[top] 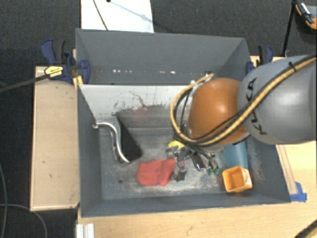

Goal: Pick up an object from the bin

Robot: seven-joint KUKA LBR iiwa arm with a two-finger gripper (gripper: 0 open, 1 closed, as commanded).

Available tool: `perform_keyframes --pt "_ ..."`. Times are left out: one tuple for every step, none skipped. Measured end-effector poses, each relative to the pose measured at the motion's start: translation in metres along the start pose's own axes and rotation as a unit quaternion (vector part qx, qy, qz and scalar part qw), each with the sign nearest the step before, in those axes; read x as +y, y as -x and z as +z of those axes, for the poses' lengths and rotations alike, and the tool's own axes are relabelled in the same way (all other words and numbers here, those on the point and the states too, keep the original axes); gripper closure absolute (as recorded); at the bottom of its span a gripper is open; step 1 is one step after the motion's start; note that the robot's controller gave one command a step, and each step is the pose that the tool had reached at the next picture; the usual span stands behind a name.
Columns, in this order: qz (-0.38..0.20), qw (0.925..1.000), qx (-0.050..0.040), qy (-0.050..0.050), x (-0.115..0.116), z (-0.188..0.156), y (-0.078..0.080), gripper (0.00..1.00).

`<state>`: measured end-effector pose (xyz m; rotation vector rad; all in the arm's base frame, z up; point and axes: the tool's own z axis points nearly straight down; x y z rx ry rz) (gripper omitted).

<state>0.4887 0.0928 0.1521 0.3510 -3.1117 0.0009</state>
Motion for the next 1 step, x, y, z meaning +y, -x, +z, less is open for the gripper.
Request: perform_keyframes --pt "0.002 1.0000 -0.0045 0.000 -0.0040 -0.0716 0.0112 1.00"
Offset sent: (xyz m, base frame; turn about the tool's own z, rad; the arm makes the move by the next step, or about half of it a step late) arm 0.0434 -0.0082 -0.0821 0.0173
